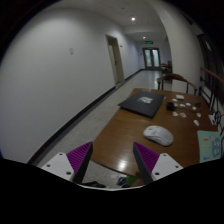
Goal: Arrange mouse
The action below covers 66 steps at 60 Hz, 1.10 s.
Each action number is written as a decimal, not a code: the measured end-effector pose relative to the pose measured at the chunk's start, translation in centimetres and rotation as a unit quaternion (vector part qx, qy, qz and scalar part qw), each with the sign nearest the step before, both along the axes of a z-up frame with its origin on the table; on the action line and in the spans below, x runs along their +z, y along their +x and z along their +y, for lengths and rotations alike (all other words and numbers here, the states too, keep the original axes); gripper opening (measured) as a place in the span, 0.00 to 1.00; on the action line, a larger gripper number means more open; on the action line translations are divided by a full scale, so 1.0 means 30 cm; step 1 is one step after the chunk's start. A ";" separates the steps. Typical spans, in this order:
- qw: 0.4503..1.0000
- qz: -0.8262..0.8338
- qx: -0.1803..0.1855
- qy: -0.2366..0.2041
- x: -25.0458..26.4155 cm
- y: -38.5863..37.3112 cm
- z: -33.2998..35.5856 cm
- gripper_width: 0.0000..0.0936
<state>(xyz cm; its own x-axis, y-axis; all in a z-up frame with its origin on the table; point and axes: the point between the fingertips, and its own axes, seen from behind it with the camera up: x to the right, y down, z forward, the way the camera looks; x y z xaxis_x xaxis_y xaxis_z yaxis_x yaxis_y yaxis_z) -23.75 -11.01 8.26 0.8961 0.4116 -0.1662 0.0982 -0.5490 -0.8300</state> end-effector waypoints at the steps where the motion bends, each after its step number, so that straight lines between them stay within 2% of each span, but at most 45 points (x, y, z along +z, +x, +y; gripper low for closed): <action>1: 1.000 -0.006 -0.006 0.002 -0.004 0.017 0.007 0.88; 12: 0.995 -0.067 -0.067 0.036 -0.113 0.359 0.216 0.88; 17: 0.991 -0.095 -0.084 0.030 -0.165 0.466 0.290 0.88; 20: 0.991 -0.103 -0.085 0.025 -0.193 0.496 0.326 0.88; 28: 0.991 -0.117 -0.062 0.009 -0.277 0.503 0.411 0.88; 35: 0.992 -0.109 -0.062 -0.004 -0.315 0.514 0.477 0.89; 41: 0.993 -0.093 -0.070 -0.009 -0.325 0.530 0.564 0.88; 50: 0.990 -0.090 -0.107 -0.011 -0.336 0.588 0.725 0.86; 53: 0.989 -0.097 -0.112 -0.006 -0.339 0.602 0.770 0.74; 57: 0.988 -0.091 -0.127 -0.011 -0.339 0.612 0.786 0.54; 60: 0.987 -0.090 -0.129 -0.011 -0.339 0.611 0.786 0.49; 66: 0.992 -0.078 -0.100 -0.015 -0.320 0.583 0.762 0.38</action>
